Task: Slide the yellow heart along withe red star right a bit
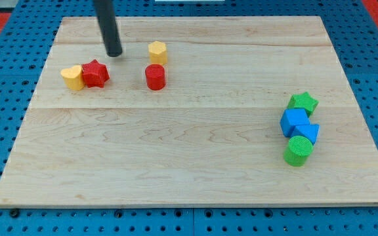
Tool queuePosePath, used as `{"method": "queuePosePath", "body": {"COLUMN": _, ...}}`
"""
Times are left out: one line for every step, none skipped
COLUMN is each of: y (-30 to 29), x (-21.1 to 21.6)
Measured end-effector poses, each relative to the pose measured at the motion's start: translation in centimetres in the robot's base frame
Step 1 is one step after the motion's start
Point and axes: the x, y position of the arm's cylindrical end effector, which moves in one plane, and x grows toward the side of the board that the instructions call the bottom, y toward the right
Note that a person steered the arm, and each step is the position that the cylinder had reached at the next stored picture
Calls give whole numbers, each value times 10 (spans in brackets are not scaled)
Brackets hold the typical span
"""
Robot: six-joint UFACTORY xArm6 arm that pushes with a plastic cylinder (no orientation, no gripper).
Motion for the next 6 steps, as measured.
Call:
{"method": "queuePosePath", "body": {"y": 9, "x": 93}}
{"method": "queuePosePath", "body": {"y": 67, "x": 116}}
{"method": "queuePosePath", "body": {"y": 51, "x": 90}}
{"method": "queuePosePath", "body": {"y": -4, "x": 53}}
{"method": "queuePosePath", "body": {"y": -104, "x": 28}}
{"method": "queuePosePath", "body": {"y": -129, "x": 58}}
